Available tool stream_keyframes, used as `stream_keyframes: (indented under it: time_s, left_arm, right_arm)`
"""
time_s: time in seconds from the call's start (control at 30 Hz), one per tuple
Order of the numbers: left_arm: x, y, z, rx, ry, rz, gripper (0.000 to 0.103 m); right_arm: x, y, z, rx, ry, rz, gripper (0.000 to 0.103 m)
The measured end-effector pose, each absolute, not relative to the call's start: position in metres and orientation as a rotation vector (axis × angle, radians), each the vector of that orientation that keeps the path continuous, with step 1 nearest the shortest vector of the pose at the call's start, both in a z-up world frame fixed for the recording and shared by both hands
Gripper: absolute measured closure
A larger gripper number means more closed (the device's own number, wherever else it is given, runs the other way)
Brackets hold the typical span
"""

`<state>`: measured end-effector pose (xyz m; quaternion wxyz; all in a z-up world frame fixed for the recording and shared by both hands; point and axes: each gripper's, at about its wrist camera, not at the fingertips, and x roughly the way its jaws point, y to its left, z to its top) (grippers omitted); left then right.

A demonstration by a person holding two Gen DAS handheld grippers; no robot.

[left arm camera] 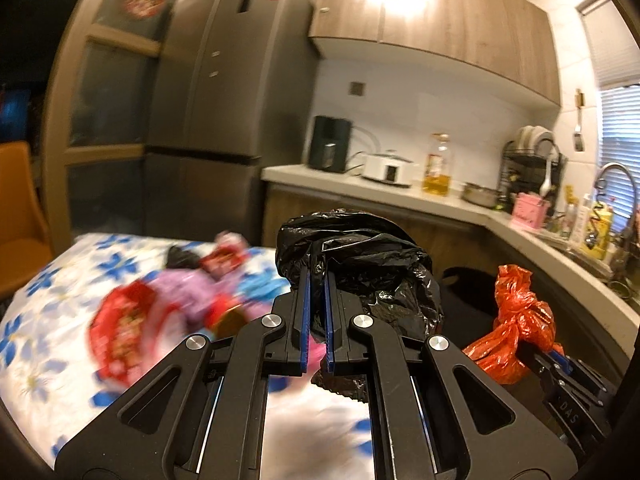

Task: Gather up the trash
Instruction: 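Carry the black and orange bags with both tools over the black bin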

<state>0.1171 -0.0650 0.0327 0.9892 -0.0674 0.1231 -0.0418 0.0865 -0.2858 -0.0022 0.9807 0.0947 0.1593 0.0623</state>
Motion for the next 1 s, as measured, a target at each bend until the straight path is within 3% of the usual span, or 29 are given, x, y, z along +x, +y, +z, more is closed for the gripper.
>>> stream_keyframes:
  time_s: [0.53,1.0]
  left_arm:
    - [0.212,-0.225,0.049,-0.075,0.196,-0.29,0.098]
    - [0.273,-0.269,0.026,-0.072,0.265,-0.347,0.098]
  right_arm:
    - [0.146,-0.4,0.02,0.24,0.181,-0.138,0.08]
    - [0.192,-0.428,-0.001,0.267,0.224,-0.179,0.08]
